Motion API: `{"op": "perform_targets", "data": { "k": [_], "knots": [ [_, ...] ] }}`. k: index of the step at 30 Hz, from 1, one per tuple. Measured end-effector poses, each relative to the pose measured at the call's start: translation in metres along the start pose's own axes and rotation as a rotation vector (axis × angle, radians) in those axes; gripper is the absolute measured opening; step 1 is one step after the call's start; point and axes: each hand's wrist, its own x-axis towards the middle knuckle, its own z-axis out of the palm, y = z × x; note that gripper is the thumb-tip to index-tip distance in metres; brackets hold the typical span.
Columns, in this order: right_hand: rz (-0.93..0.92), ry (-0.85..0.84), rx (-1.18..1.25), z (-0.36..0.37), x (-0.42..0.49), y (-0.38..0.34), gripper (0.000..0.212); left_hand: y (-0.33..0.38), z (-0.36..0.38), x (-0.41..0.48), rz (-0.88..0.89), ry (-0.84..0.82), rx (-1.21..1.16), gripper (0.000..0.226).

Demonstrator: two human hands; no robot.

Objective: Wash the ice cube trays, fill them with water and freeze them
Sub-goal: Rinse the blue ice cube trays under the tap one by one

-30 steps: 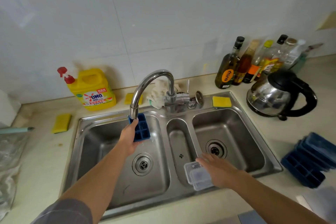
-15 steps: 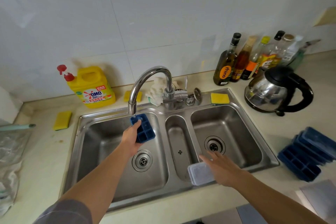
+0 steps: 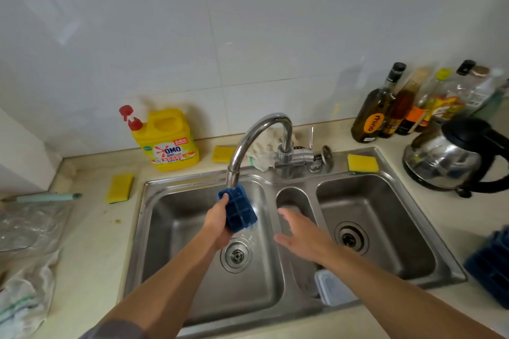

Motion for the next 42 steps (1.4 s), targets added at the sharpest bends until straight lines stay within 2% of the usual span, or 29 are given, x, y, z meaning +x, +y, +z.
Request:
{"op": "perform_targets", "data": {
  "k": [4, 7, 10, 15, 20, 25, 30, 33, 36, 42],
  "knots": [
    [0.096, -0.01, 0.303, 0.013, 0.031, -0.042, 0.065, 0.012, 0.0, 0.008, -0.022, -0.02, -0.059, 0.023],
    [0.224, -0.036, 0.613, 0.019, 0.049, -0.063, 0.042, 0.019, 0.003, 0.012, -0.037, -0.058, -0.083, 0.028],
    [0.297, 0.044, 0.814, 0.02, 0.062, -0.075, 0.022, 0.022, 0.002, 0.015, -0.062, -0.147, -0.09, 0.032],
    [0.289, 0.217, 0.698, 0.001, 0.071, -0.075, 0.024, 0.034, -0.013, 0.032, 0.041, -0.131, 0.331, 0.025],
    [0.178, 0.253, 0.474, -0.017, 0.08, -0.078, 0.02, 0.039, -0.011, 0.038, 0.024, -0.226, 0.409, 0.025],
    [0.22, 0.162, 0.575, -0.021, 0.089, -0.074, 0.029, 0.037, -0.005, 0.035, -0.002, -0.262, 0.297, 0.03],
    [0.249, 0.074, 0.684, -0.011, 0.09, -0.073, 0.026, 0.034, -0.008, 0.033, 0.044, -0.222, 0.342, 0.034],
    [0.268, 0.094, 0.683, 0.0, 0.095, -0.073, 0.032, 0.037, -0.012, 0.031, 0.115, -0.19, 0.434, 0.039],
    [0.317, 0.162, 0.699, 0.012, 0.102, -0.074, 0.025, 0.04, -0.016, 0.027, 0.173, -0.179, 0.49, 0.033],
    [0.416, 0.14, 0.926, 0.025, 0.115, -0.088, 0.035, 0.048, -0.019, 0.015, 0.359, -0.047, 0.548, 0.03]
  ]
}}
